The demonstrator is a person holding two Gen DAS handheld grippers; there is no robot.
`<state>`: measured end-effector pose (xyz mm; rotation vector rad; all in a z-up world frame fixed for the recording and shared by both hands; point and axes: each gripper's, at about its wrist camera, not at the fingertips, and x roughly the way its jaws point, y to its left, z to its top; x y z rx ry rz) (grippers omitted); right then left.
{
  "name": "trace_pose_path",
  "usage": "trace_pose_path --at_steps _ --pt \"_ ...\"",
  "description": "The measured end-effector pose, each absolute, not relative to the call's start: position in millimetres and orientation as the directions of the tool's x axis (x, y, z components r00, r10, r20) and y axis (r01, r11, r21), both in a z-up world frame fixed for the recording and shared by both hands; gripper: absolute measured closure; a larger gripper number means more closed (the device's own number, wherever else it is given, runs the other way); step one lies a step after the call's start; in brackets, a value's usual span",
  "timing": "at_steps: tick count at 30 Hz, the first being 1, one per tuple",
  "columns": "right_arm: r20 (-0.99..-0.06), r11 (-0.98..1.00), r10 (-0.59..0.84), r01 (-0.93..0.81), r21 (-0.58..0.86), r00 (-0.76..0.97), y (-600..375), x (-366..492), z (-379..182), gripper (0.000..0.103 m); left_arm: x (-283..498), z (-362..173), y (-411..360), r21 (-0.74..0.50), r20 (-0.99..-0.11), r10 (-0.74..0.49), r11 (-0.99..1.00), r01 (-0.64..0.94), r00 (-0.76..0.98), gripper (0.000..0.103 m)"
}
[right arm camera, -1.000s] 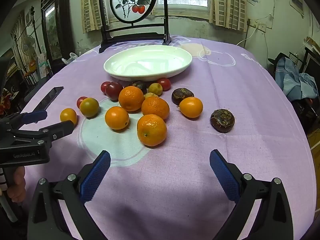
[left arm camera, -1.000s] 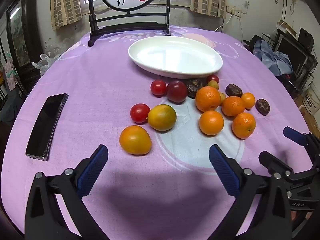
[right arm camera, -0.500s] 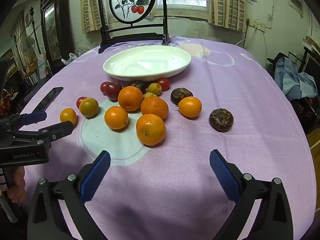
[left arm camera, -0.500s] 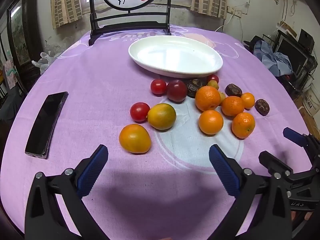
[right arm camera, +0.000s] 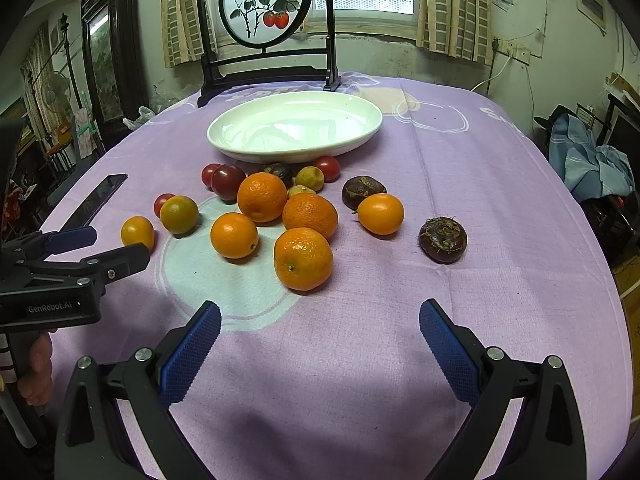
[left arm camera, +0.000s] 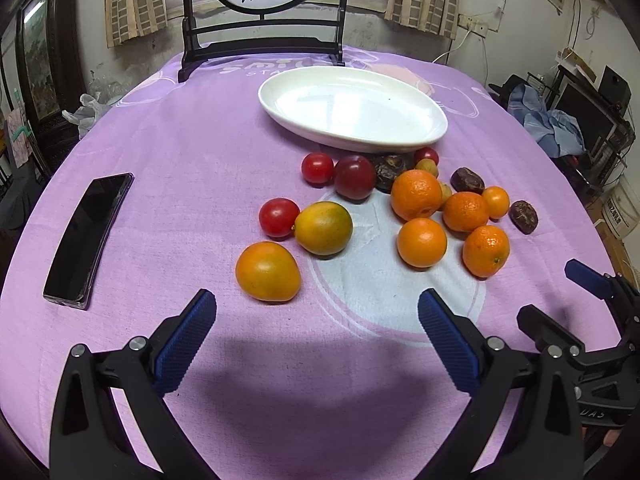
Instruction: Organize fruits
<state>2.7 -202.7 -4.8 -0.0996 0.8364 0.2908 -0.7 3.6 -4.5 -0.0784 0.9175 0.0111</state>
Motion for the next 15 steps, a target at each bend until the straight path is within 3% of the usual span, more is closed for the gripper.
trace_pose_path --at_steps 15 --pt "-0.748 0.957 0.211 -0.289 0.027 0.629 -202.5 2.5 -7.6 0.003 -3.1 -4.6 2.1 -0.073 -0.786 -0.037 0.997 -0.034 0.617 0.004"
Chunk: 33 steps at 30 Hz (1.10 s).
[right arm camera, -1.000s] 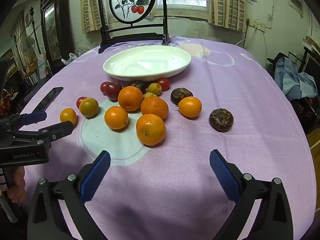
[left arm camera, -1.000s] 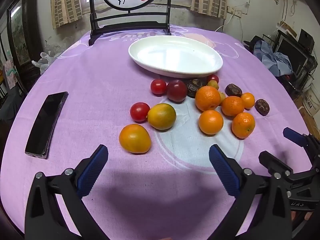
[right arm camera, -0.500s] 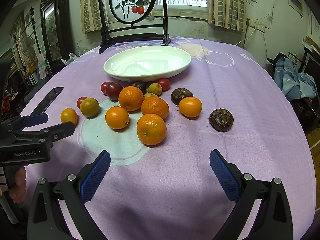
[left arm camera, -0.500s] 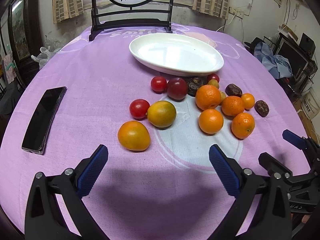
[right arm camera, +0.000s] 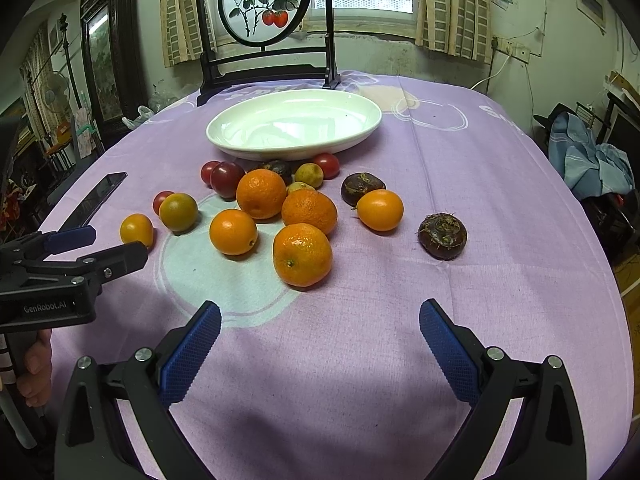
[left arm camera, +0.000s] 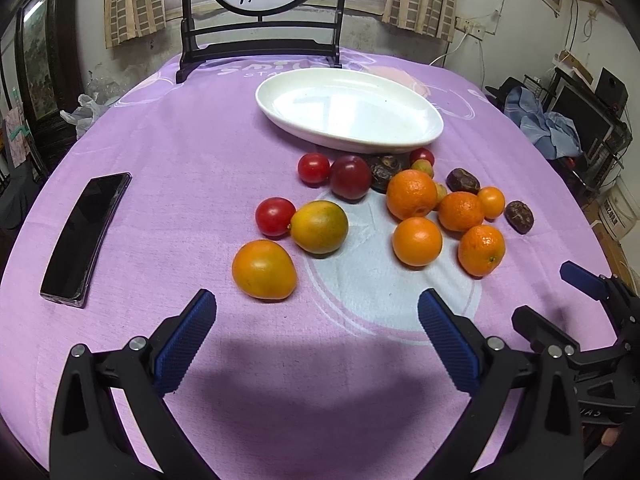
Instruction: Organize fruits
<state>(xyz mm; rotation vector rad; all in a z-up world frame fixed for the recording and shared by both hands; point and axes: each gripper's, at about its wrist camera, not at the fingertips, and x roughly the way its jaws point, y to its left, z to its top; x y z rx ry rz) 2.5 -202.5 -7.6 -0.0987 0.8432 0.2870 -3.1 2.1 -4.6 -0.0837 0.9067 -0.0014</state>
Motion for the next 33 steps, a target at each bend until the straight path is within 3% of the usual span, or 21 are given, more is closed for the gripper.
trace_pose_path --at_steps 33 --pt "-0.754 0.958 0.207 -0.287 0.025 0.623 -200.8 0.8 -16.2 0.003 -0.9 -11.6 5.2 -0.088 -0.801 -0.040 0.995 -0.052 0.598 0.004"
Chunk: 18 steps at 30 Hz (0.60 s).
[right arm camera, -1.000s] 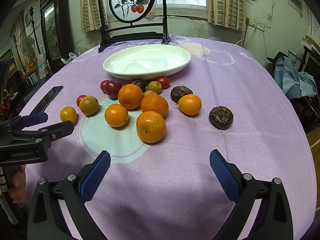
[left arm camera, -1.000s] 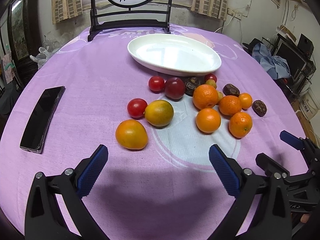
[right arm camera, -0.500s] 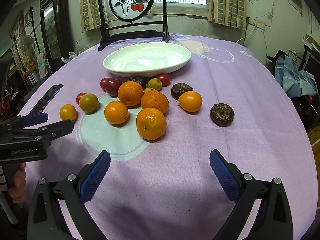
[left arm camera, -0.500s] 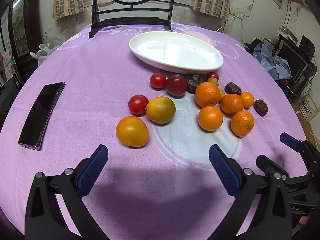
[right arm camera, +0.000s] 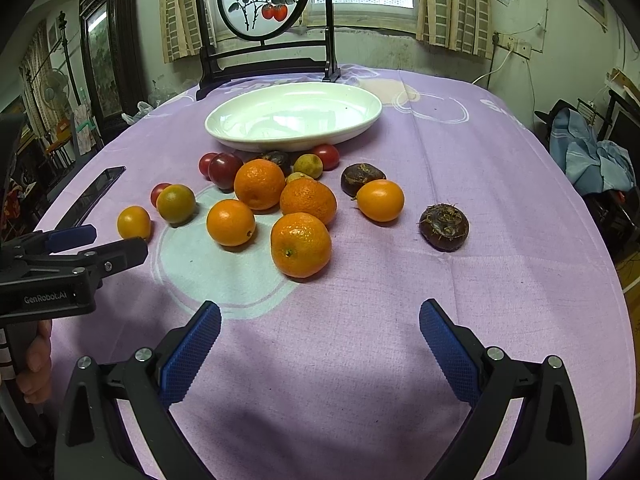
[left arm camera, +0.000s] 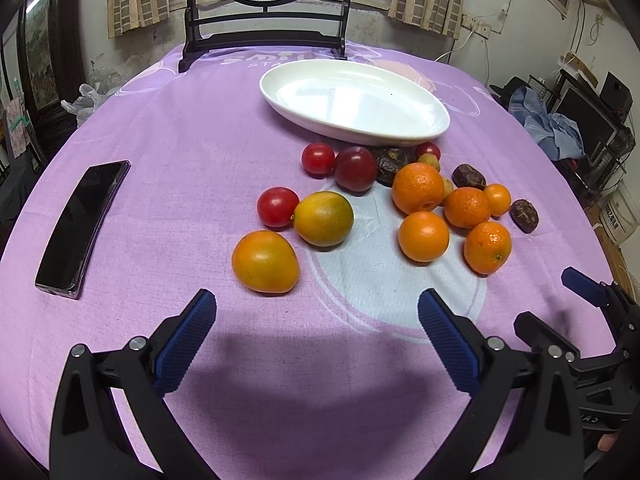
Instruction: Organize fruits
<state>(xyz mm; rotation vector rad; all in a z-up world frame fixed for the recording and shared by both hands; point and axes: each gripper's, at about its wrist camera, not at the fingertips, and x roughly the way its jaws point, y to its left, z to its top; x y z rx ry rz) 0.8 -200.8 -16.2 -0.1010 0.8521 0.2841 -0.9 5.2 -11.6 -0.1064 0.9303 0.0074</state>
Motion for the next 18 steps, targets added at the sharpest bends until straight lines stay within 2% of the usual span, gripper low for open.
trace_pose_path --at_steps 18 --pt "-0.749 0.961 0.200 -0.274 0.025 0.632 -206.9 -0.1 -14.9 0.003 -3.4 -15.8 10.7 -0.082 -0.800 -0.035 0.995 -0.051 0.599 0.004"
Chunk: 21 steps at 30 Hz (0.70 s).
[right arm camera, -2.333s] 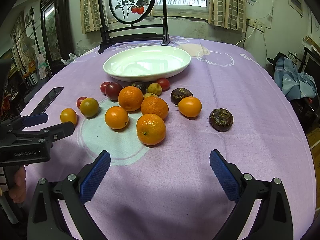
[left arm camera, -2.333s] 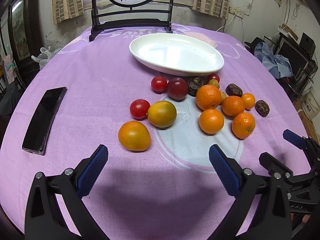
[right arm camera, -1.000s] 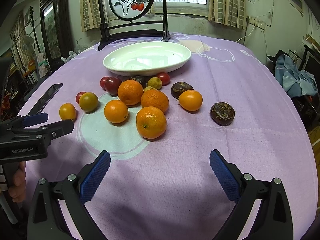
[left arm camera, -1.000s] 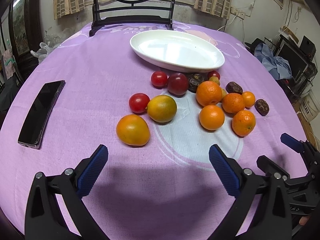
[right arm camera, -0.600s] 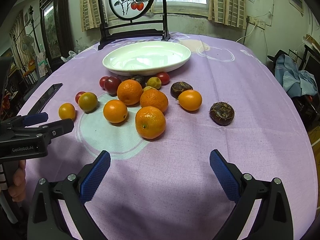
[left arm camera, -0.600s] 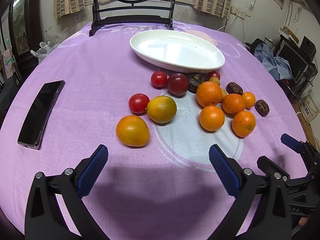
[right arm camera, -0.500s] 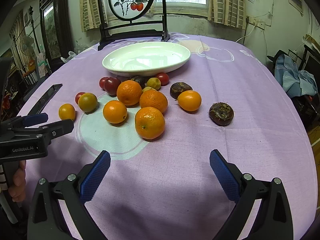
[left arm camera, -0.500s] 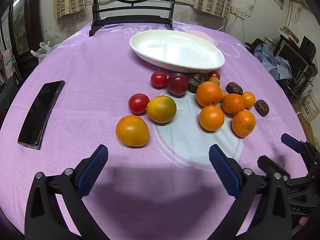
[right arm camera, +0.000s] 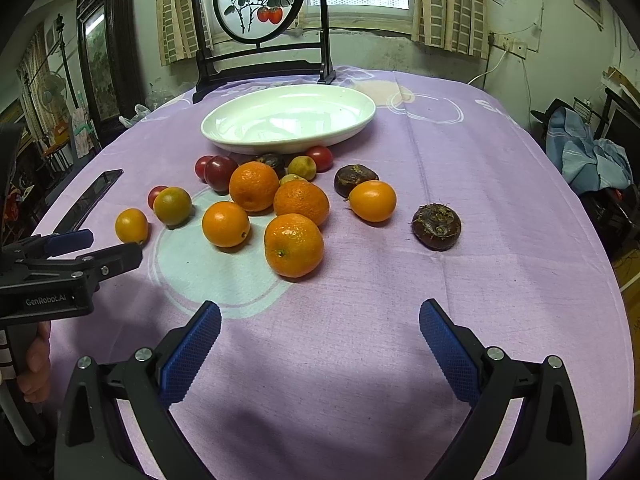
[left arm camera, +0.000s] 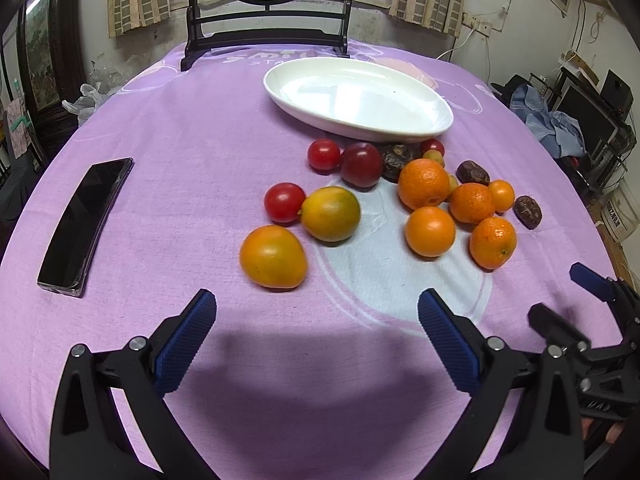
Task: Organize fruits
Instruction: 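Grasp the orange-yellow fruit with the left tool while the right tool grasps an orange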
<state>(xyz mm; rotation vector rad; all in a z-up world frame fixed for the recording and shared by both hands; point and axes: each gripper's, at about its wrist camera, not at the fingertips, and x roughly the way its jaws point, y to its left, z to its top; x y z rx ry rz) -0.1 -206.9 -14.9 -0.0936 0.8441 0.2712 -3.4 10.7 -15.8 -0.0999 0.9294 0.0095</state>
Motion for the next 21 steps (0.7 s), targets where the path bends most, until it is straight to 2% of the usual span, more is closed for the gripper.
trace_pose_path --at_steps 10,12,13,14,16,17,18,19,21 --pt "-0.754 0.961 0.217 -0.270 0.055 0.620 -218.2 -0.3 -22.7 0.003 6.4 -36.8 44.7 -0.092 -0.829 -0.026 0.992 -0.091 0.558 0.004" --pt "-0.754 0.962 0.218 -0.269 0.057 0.619 -220.6 0.5 -23.2 0.003 13.2 -37.0 41.9 -0.081 -0.830 -0.021 0.993 -0.084 0.557 0.008" --pt "-0.753 0.962 0.217 -0.266 0.057 0.622 -222.3 0.7 -23.1 0.003 18.5 -37.9 39.2 -0.072 -0.834 -0.020 0.995 -0.073 0.552 0.013" --pt "-0.750 0.963 0.214 -0.262 0.056 0.626 -224.2 0.6 -22.4 0.003 24.7 -39.8 36.0 -0.066 -0.841 -0.024 0.996 -0.059 0.541 0.027" --pt "-0.746 0.965 0.210 -0.254 0.057 0.631 -227.7 0.9 -20.7 0.003 31.6 -40.7 32.0 -0.039 -0.843 -0.005 0.998 -0.051 0.538 0.039" --pt "-0.746 0.967 0.207 -0.250 0.056 0.633 -229.5 1.3 -20.2 0.003 33.8 -40.1 28.9 -0.042 -0.841 -0.015 0.998 -0.038 0.542 0.051" --pt "-0.747 0.968 0.201 -0.244 0.054 0.634 -231.5 2.1 -20.2 0.003 34.4 -39.2 26.3 -0.037 -0.839 -0.013 0.999 -0.032 0.544 0.053" --pt "-0.750 0.971 0.192 -0.236 0.049 0.633 -233.8 3.6 -20.9 0.003 33.7 -37.5 24.3 -0.028 -0.833 -0.005 0.999 -0.033 0.553 0.063" --pt "-0.759 0.973 0.177 -0.227 0.040 0.627 -236.6 6.3 -22.6 0.003 32.3 -35.5 22.8 -0.045 -0.832 -0.027 0.999 -0.018 0.555 0.063"
